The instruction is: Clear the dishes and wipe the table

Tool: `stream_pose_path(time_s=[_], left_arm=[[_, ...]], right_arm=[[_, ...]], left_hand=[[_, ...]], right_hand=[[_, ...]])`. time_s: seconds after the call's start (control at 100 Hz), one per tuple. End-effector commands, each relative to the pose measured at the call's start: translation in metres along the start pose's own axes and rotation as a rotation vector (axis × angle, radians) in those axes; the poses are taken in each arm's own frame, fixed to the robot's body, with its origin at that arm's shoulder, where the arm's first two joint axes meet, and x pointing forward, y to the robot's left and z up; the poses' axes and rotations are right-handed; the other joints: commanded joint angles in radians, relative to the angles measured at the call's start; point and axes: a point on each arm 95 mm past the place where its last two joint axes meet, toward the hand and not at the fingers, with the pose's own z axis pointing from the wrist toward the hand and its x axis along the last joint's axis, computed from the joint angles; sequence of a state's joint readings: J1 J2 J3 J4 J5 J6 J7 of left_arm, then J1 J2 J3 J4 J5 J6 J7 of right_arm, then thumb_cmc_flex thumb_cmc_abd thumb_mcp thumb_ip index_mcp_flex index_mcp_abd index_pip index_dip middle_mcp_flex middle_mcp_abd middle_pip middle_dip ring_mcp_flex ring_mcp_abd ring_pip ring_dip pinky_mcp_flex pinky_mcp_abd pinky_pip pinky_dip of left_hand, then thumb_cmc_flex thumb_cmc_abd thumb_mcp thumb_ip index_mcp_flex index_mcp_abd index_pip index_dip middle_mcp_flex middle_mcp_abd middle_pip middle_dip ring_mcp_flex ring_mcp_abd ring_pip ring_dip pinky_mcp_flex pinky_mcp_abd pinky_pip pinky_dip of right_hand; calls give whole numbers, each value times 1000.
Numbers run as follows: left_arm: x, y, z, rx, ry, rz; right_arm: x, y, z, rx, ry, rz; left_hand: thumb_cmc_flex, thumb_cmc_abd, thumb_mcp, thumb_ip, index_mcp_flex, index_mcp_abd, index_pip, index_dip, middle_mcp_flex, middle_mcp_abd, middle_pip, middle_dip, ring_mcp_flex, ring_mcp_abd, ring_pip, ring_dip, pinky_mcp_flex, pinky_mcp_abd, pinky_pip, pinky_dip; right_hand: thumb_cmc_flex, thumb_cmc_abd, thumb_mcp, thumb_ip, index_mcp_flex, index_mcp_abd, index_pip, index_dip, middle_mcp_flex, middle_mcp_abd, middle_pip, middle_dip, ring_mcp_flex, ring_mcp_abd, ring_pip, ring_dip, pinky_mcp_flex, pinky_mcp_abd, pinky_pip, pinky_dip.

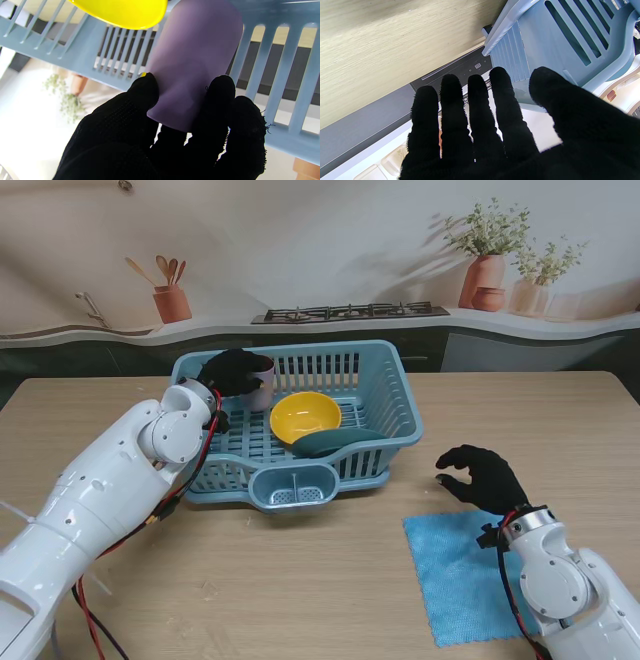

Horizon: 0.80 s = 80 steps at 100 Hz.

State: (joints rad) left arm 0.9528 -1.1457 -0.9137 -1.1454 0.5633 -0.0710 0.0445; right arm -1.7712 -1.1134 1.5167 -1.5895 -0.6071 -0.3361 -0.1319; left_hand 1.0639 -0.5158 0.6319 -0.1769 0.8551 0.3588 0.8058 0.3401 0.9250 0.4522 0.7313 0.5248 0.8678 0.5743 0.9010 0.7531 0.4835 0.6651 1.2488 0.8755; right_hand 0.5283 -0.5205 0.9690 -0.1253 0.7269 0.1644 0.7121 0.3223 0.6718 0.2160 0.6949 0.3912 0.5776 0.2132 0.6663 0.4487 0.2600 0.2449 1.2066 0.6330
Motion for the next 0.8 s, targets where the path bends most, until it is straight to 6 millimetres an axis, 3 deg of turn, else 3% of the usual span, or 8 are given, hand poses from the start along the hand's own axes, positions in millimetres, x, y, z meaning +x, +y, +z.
stream_pose_path(time_s=[0.0,0.33,0.79], left_arm=[[3,13,-2,-42,-7,-8],[7,17,-5,-89,-45,-4],[7,21,-5,-112,-60,56]], right_arm=[[1,-2,0,13,1,2],[0,-2,0,9,-2,2],[0,-2,0,8,-1,1]], left_hand=[[86,54,15,43,35,-13,-6,-14,33,68,24,-5,-10,34,0,-12,-62,33,-96,-28],[64,66,-4,38,52,0,-43,-37,22,73,-7,-29,-43,61,-42,-40,-148,33,-194,-53],[7,61,6,26,100,42,-101,-85,34,101,-46,-84,-66,111,-94,-81,-171,33,-249,-67]], right_hand=[[13,28,-14,5,-2,-5,3,-2,6,-11,-2,-5,4,-13,10,10,-11,-25,6,16],[13,29,-14,5,-3,-6,2,-3,6,-10,-2,-6,4,-13,11,10,-12,-26,6,17],[12,30,-16,5,-3,-6,3,-3,5,-9,-2,-6,3,-14,11,10,-14,-26,5,18]])
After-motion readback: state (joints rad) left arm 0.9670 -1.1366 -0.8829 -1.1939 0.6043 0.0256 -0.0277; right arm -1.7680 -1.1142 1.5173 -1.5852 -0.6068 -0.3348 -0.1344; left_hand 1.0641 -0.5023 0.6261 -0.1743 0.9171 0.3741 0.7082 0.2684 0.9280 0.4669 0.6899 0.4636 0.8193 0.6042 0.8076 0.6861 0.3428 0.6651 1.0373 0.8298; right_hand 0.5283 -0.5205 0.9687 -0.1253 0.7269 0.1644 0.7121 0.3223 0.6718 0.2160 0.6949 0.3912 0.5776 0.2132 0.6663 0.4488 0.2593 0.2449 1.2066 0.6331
